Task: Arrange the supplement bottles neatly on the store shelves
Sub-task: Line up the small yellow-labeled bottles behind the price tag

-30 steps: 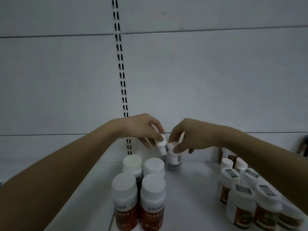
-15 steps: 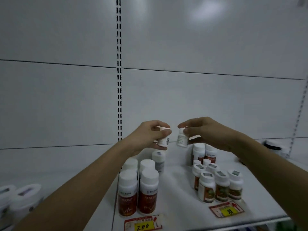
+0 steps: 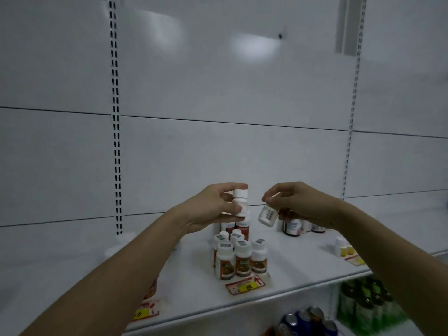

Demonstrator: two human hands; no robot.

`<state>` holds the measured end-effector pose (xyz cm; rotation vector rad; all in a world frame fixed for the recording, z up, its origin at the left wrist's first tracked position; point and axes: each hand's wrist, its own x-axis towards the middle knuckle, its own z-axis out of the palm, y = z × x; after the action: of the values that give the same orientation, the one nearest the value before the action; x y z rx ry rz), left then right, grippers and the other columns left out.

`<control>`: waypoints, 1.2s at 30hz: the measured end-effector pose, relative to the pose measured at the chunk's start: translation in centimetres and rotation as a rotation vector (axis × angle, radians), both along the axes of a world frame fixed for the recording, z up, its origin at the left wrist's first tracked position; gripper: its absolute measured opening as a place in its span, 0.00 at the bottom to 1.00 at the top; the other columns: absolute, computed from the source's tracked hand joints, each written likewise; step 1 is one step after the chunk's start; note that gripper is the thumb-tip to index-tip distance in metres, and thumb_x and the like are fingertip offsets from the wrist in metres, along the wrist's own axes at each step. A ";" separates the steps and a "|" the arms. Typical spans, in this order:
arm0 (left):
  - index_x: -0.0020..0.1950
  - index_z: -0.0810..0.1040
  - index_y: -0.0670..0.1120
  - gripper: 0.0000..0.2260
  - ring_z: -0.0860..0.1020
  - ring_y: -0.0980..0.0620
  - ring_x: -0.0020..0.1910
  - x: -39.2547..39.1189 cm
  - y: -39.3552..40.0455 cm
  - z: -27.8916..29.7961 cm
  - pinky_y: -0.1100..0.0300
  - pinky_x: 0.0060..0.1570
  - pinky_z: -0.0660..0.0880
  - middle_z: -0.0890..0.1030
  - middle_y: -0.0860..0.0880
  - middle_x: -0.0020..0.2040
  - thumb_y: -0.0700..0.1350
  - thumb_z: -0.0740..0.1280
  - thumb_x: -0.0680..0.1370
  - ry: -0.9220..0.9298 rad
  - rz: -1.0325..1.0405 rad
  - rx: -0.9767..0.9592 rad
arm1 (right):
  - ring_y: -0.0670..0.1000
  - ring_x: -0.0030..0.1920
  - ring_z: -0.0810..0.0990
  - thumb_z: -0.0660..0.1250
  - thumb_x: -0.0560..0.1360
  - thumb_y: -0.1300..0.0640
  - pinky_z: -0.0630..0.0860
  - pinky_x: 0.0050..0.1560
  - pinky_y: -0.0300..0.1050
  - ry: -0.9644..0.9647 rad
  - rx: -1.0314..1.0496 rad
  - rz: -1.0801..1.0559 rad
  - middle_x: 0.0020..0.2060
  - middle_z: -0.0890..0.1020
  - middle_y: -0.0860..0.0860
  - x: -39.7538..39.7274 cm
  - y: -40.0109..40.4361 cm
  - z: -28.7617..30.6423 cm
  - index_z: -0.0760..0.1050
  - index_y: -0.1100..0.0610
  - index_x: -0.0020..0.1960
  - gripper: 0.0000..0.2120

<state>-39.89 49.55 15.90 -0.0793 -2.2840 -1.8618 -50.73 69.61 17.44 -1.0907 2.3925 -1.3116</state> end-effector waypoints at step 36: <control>0.61 0.80 0.53 0.11 0.82 0.50 0.54 -28.1 20.3 -8.9 0.55 0.52 0.81 0.81 0.45 0.55 0.44 0.65 0.81 0.085 0.150 -0.008 | 0.55 0.45 0.84 0.68 0.76 0.64 0.81 0.42 0.38 0.164 0.162 -0.129 0.51 0.81 0.55 -27.5 20.7 -5.5 0.78 0.60 0.58 0.11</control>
<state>-67.99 69.82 7.01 0.0114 -2.1775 -1.7412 -78.20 90.27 11.95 -1.0502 2.6761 -1.0783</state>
